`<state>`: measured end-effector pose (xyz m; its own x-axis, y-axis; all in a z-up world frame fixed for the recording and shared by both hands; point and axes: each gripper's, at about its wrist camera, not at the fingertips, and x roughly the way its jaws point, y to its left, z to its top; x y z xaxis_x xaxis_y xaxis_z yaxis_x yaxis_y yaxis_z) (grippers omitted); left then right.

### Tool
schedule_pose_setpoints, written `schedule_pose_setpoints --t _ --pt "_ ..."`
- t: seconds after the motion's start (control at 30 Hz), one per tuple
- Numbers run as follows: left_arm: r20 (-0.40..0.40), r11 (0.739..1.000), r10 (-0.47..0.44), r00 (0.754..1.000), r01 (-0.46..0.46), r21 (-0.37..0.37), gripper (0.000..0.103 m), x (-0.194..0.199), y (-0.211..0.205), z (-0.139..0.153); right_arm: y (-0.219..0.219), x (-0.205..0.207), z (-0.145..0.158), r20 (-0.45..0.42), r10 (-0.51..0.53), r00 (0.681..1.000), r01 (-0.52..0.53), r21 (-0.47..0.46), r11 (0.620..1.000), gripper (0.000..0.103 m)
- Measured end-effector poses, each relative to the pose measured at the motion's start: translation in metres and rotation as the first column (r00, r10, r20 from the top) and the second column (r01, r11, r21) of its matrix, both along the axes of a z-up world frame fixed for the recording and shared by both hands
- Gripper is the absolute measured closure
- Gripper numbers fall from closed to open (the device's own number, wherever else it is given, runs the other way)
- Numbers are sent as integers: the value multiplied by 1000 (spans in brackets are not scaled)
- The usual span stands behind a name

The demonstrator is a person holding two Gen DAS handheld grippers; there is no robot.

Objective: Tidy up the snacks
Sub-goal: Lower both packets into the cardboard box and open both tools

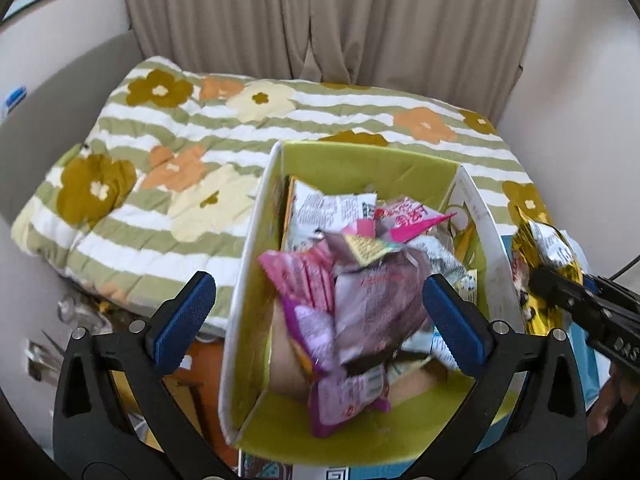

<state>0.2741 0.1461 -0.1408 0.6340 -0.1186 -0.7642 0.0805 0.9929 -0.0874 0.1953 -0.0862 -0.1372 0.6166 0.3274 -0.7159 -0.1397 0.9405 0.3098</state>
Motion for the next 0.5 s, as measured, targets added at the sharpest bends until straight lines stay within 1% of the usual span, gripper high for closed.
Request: schedule_pose_setpoints --t 0.2,0.33,0.37,0.4,0.43,0.47,0.5 --pt "-13 1000 3 1000 -3 -6 1 -13 12 -5 19 1 -4 -19 17 1000 -17 2 1000 71" --pt "-2 1000 6 1000 -6 14 1 -19 14 -6 29 1 -11 -47 25 999 -25 2 1000 69" --pt "-3 1000 6 1000 -5 17 1 -19 15 -6 32 1 -13 -53 23 998 -23 4 1000 58" --pt "-4 1000 6 1000 -5 18 1 -20 15 -7 33 -1 -15 -52 21 998 -21 9 1000 40" --pt "-6 1000 5 1000 -5 18 1 -22 16 -8 34 -4 -16 -49 20 999 -20 8 1000 28" --pt "-10 1000 5 1000 -5 16 1 -23 17 -10 34 -6 -17 -44 19 999 -19 2 1000 4" --pt "-14 1000 6 1000 -6 14 1 -24 17 -12 35 -10 -17 -30 19 999 -20 -13 1000 0"
